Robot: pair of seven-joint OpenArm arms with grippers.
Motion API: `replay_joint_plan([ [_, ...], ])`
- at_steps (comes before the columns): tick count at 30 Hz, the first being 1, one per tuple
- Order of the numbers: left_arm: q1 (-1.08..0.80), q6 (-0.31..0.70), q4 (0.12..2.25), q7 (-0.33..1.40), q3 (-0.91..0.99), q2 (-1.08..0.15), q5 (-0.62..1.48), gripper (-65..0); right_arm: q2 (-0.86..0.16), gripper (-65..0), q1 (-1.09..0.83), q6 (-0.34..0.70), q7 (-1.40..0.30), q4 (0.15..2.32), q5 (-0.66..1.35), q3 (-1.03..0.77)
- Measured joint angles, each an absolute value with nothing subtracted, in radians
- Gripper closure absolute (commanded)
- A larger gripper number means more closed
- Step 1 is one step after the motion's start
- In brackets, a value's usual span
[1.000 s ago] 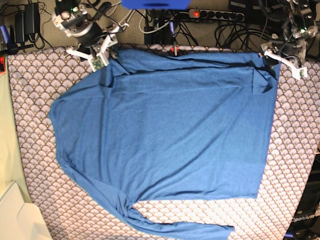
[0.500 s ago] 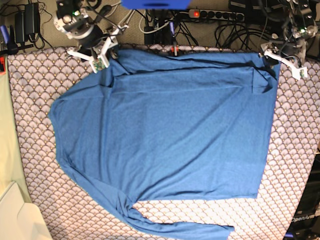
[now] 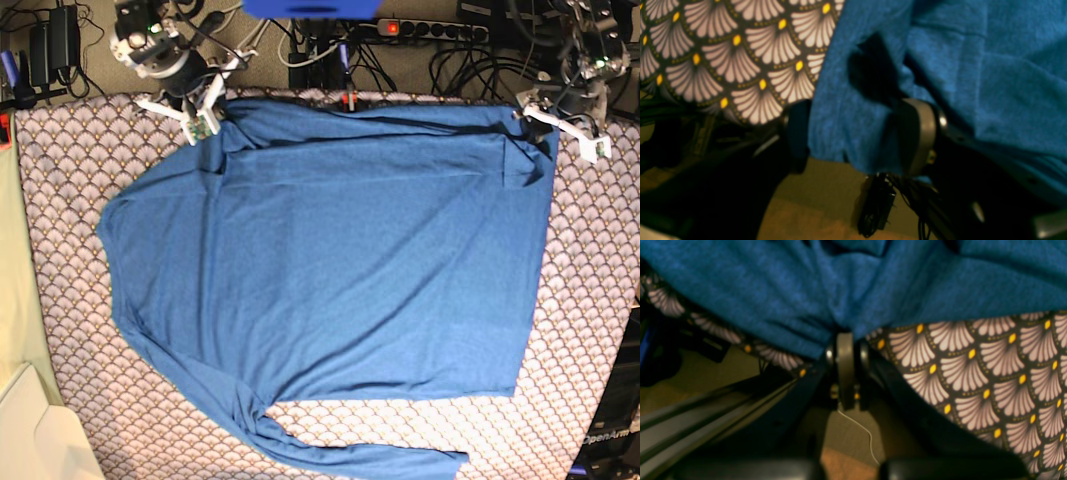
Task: Fold the T-shirt properly
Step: 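Open both grippers and raise them away from the shirt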
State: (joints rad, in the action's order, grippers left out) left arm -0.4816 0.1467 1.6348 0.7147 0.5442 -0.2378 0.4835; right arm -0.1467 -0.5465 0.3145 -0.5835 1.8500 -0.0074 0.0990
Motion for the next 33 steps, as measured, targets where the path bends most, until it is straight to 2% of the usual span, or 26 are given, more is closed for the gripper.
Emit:
replay_joint_plan([
  [17, -0.491, 0.162, 1.581, 0.65, 0.548, -0.247, 0.5, -37.9, -0.147, 0.0, -0.546, 0.315, -0.583, 1.85, -0.007, 0.099],
  [20, -0.504, 0.161, 1.581, 0.646, 0.548, -0.25, 0.498, -30.3, -0.147, 0.0, -0.546, 0.315, -0.583, 1.85, -0.007, 0.099],
  [24, -0.504, 0.147, 1.576, 0.646, 0.55, -0.254, 0.486, -13.2, -0.146, 0.0, -0.546, 0.315, -0.583, 1.85, -0.007, 0.099],
  [27, -0.504, 0.142, 1.572, 0.647, 0.554, -0.255, 0.484, -3.7, -0.147, 0.0, -0.547, 0.315, -0.584, 1.85, -0.007, 0.099],
  [30, -0.504, 0.143, 1.572, 0.65, 0.554, -0.255, 0.488, -0.1, -0.147, 0.0, -0.547, 0.315, -0.583, 1.85, -0.007, 0.099],
  [33, -0.504, 0.143, 1.575, 0.65, 0.554, -0.255, 0.488, -0.4, -0.147, 0.0, -0.547, 0.315, -0.582, 1.85, -0.007, 0.099],
])
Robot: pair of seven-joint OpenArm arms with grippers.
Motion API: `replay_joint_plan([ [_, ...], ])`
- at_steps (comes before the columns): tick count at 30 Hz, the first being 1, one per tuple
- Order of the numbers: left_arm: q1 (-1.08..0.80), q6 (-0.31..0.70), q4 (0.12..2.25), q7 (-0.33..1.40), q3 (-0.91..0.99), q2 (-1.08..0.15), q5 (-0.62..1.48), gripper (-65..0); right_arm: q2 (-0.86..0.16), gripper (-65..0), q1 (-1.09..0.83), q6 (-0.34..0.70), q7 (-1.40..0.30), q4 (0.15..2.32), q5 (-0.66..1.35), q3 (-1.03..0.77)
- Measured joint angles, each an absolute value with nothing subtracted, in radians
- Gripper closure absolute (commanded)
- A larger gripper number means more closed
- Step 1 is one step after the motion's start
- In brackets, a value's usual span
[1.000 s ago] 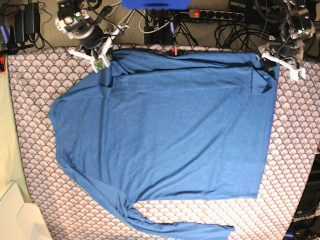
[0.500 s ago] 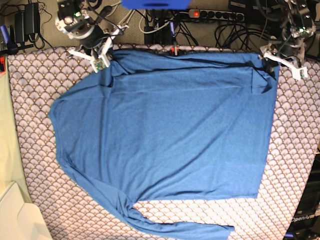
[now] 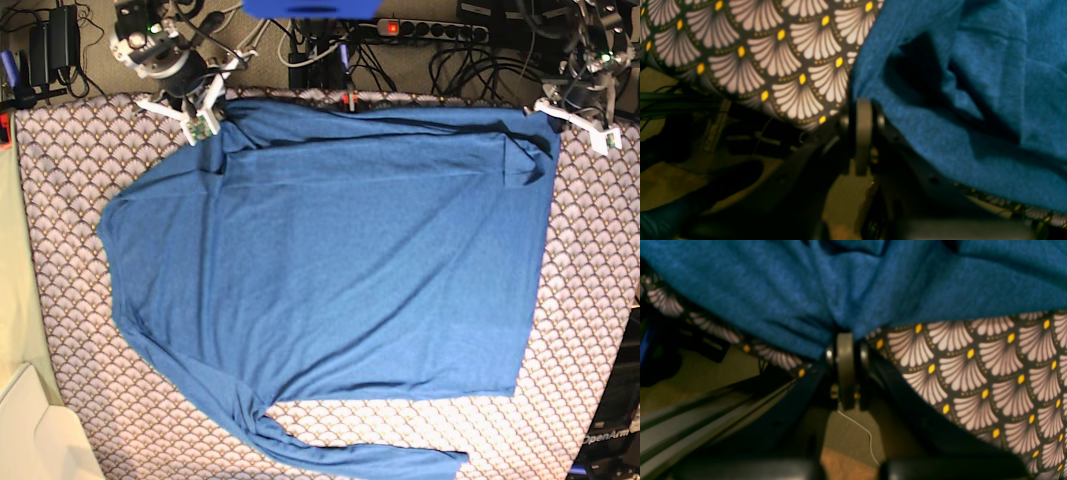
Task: Fold the T-shirt properly
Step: 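Open both grippers and raise them away from the shirt, then move both grippers down onto the shirt's shoulder edge and grasp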
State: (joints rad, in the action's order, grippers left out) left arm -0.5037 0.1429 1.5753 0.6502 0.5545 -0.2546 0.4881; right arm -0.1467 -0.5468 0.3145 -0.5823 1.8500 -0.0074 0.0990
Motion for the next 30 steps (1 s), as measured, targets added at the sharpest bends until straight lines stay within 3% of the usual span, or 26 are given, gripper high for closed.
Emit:
replay_joint_plan([
  [11, -0.506, 0.15, 1.652, 0.763, 0.548, -0.244, 0.488, -0.4, -0.147, 0.0, -0.546, 0.315, -0.583, 1.936, -0.008, 0.099],
  [14, -0.461, 0.144, 1.665, 0.863, 0.555, -0.244, 0.479, -0.4, -0.147, 0.0, -0.541, 0.315, -0.593, 1.947, -0.008, 0.099],
  [27, -0.306, 0.147, 1.704, 0.976, 0.554, -0.248, 0.481, -0.4, -0.149, 0.0, -0.449, 0.315, -0.596, 1.948, -0.008, 0.095],
  [30, -0.275, 0.141, 1.696, 1.0, 0.555, -0.269, 0.48, -0.4, -0.149, 0.0, -0.396, 0.315, -0.682, 1.945, -0.012, 0.095],
])
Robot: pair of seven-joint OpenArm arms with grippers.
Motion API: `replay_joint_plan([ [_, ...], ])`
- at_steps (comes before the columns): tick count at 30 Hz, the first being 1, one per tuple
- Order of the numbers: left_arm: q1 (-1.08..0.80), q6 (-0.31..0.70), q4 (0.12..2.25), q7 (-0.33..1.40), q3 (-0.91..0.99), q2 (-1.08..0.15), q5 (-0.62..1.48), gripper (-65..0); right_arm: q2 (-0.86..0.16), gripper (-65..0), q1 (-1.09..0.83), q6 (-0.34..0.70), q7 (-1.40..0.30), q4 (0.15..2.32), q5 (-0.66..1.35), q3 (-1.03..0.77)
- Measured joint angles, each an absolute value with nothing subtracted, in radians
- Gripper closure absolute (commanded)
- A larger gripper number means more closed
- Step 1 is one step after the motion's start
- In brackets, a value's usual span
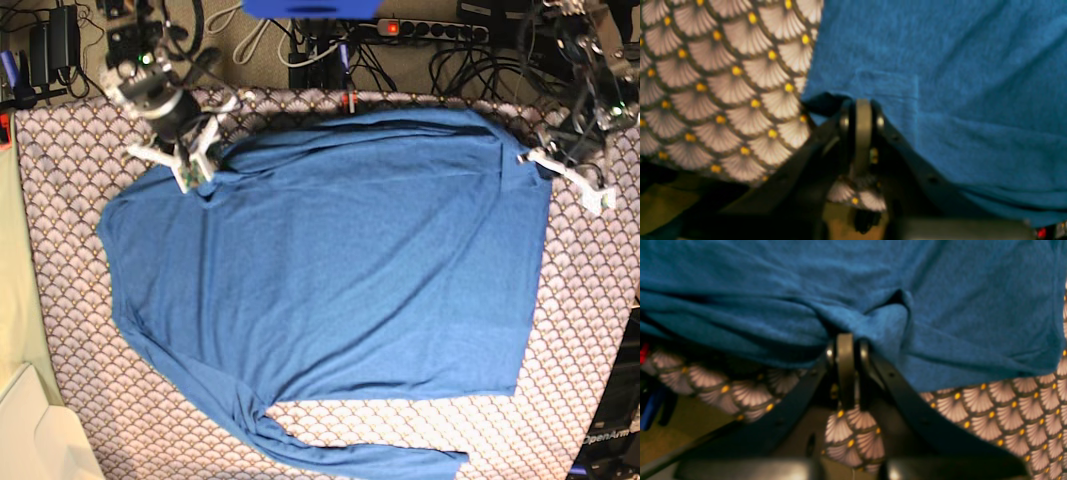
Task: Fold the T-shirt properly
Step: 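Move both grippers down onto the shirt's shoulder edge and grasp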
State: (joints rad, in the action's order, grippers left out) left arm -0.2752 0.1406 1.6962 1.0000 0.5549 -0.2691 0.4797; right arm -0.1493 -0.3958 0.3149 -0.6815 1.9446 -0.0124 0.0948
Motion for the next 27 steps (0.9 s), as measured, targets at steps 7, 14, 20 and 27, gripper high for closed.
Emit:
replay_joint_plan([
  [7, -0.207, 0.139, 1.694, 1.016, 0.554, -0.271, 0.481, -0.4, -0.15, 0.0, -0.279, 0.315, -0.771, 1.942, -0.011, 0.101],
  [14, -0.145, 0.141, 1.604, 1.015, 0.554, -0.298, 0.484, -0.4, -0.152, 0.0, -0.176, 0.315, -0.789, 1.845, -0.007, 0.102],
  [20, -0.104, 0.138, 1.546, 1.015, 0.554, -0.316, 0.481, -0.4, -0.167, 0.0, -0.128, 0.315, -0.788, 1.754, -0.007, 0.117],
  [27, -0.053, 0.136, 1.546, 1.015, 0.555, -0.318, 0.476, -0.4, -0.166, 0.0, -0.066, 0.315, -0.789, 1.705, -0.004, 0.119],
])
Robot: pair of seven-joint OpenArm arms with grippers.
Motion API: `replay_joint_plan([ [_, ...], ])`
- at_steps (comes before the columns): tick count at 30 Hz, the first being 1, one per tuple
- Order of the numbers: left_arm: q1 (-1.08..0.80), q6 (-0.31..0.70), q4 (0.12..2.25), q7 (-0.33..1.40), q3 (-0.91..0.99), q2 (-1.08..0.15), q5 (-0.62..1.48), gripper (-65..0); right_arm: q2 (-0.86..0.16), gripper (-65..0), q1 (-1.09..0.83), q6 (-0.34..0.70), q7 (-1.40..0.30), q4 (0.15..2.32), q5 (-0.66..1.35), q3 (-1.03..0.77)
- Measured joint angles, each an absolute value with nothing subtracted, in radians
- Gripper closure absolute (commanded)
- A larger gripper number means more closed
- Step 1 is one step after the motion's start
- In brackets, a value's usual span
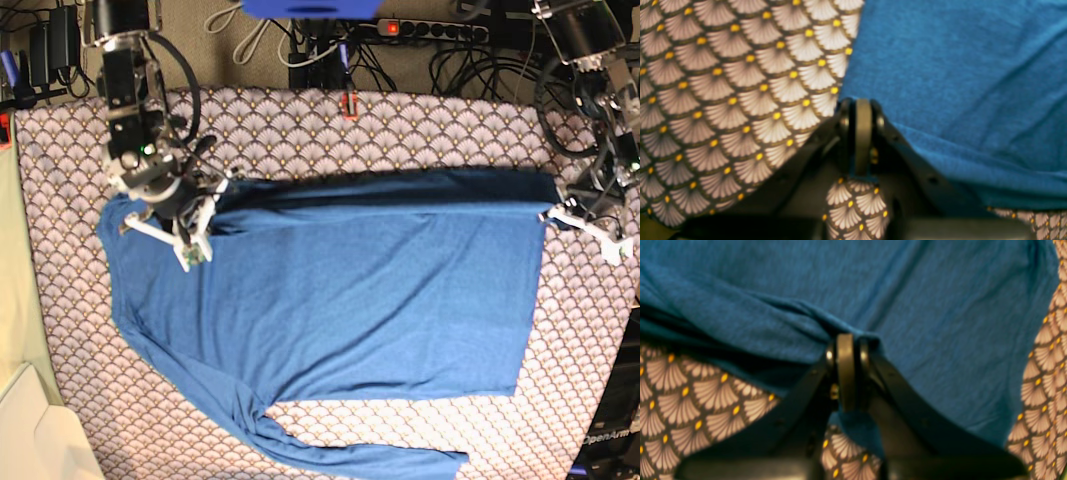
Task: Fold the T-shirt properly
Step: 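Move both grippers down onto the shirt's shoulder edge and grasp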
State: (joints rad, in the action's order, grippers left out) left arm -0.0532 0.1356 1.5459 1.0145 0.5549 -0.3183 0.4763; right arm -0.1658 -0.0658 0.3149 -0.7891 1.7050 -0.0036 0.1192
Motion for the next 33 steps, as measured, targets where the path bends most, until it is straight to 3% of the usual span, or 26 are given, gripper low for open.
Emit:
replay_joint_plan([
  [17, 0.06, 0.142, 1.466, 1.012, 0.548, -0.316, 0.482, -0.4, -0.202, 0.0, 0.108, 0.315, -0.783, 1.54, -0.003, 0.204],
  [33, 0.126, 0.143, 1.459, 1.007, 0.548, -0.313, 0.48, -0.4, -0.202, 0.0, 0.116, 0.315, -0.785, 1.501, -0.004, 0.204],
])
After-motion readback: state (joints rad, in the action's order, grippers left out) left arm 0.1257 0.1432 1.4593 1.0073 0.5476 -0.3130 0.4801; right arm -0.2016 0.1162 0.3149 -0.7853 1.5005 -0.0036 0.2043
